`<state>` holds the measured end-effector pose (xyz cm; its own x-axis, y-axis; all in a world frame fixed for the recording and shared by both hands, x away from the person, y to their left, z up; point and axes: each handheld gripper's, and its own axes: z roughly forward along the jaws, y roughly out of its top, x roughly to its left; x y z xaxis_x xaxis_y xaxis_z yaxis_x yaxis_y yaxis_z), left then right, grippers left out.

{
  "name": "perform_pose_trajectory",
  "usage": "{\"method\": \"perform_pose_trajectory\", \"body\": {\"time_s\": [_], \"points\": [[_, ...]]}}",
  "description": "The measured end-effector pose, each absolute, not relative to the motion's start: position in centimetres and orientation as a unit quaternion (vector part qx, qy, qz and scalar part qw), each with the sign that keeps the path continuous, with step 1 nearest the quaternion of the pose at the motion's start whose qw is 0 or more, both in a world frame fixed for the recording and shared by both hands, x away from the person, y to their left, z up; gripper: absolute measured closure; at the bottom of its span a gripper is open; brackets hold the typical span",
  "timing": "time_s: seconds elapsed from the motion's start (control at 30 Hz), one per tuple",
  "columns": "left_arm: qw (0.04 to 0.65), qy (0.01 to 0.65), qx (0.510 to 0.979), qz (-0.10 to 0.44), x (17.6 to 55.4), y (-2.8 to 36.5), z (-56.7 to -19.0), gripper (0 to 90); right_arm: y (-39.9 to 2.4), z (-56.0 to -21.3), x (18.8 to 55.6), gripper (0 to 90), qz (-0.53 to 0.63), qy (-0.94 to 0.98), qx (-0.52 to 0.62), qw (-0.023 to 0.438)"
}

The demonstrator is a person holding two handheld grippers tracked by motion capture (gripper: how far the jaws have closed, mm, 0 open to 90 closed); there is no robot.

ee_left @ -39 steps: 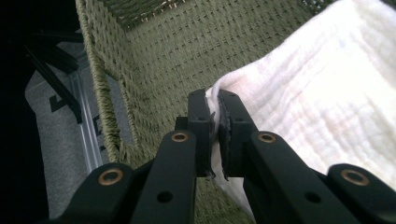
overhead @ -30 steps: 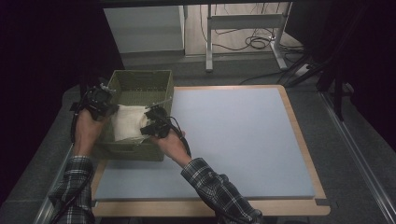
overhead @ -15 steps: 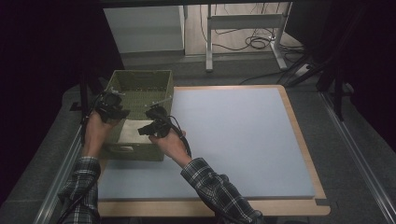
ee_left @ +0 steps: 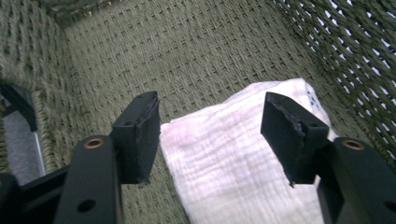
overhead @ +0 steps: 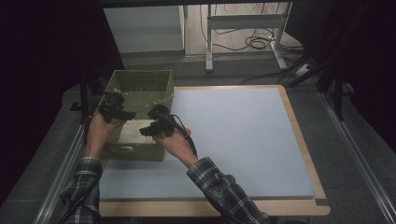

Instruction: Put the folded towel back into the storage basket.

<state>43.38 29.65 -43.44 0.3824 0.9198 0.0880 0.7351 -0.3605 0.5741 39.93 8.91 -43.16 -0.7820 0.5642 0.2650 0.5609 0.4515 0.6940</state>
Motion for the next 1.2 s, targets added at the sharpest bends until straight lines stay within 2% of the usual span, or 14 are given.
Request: {"method": "perform_pose_trajectory", "body": {"time_s": [0.5,1.2], "points": [[0.240,0.531,0.795,0.170,44.0,28.6,-43.6,22.7,6.7,-41.9,39.5,34.6,0.416,0.860,0.294,0.028],[0.258,0.524,0.797,0.152,43.5,27.2,-42.1,11.1,2.8,-42.0,39.4,25.0,0.408,0.868,0.278,0.054]]}}
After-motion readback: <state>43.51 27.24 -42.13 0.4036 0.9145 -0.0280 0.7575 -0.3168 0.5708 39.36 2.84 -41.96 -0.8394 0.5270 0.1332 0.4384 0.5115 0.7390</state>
